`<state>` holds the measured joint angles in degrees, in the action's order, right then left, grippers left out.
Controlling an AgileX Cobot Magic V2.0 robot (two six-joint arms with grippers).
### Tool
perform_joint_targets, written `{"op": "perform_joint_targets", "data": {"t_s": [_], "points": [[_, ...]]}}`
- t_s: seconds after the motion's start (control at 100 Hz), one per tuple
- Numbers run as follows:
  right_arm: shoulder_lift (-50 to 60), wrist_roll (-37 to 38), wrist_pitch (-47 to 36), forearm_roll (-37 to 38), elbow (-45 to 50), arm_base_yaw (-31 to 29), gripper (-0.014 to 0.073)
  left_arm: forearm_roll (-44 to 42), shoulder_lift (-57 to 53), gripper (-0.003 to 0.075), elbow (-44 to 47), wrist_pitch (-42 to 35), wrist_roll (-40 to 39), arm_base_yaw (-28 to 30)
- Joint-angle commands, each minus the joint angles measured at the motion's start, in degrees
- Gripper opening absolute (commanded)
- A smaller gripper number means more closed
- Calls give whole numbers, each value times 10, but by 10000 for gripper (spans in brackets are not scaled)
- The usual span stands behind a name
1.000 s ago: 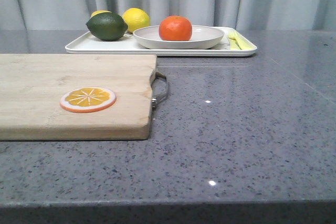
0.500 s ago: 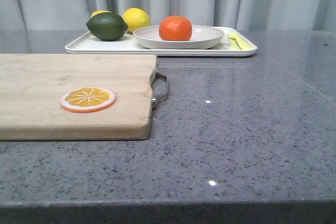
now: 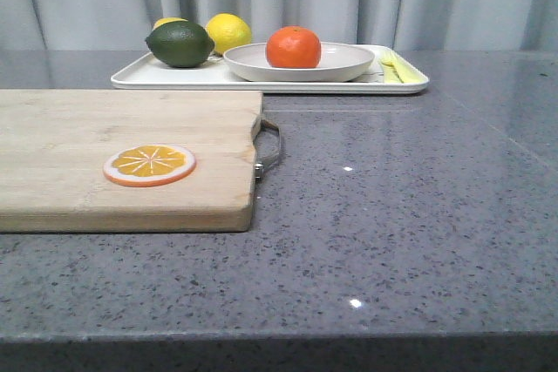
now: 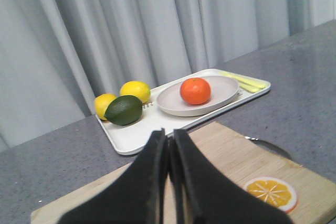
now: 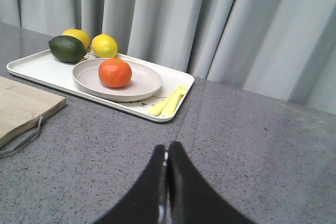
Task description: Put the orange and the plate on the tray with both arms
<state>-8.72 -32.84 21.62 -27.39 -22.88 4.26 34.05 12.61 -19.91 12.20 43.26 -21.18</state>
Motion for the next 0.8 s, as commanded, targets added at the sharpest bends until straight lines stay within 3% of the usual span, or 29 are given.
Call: {"op": "perform_joint_targets", "data": {"t_s": [0.0, 0.11, 0.18, 0.79], "points": [[-5, -4, -46, -9, -14, -2, -102, -114, 4, -20, -11, -43, -107, 4], [-5, -4, -46, -9, -14, -2, -102, -352, 4, -20, 6, -56, -388, 20], [-5, -4, -46, -9, -14, -2, -102, -423, 3, -20, 27, -75, -466, 37], [-5, -4, -47, -9, -14, -2, -102, -391, -148, -20, 205, -112, -465, 175]]}}
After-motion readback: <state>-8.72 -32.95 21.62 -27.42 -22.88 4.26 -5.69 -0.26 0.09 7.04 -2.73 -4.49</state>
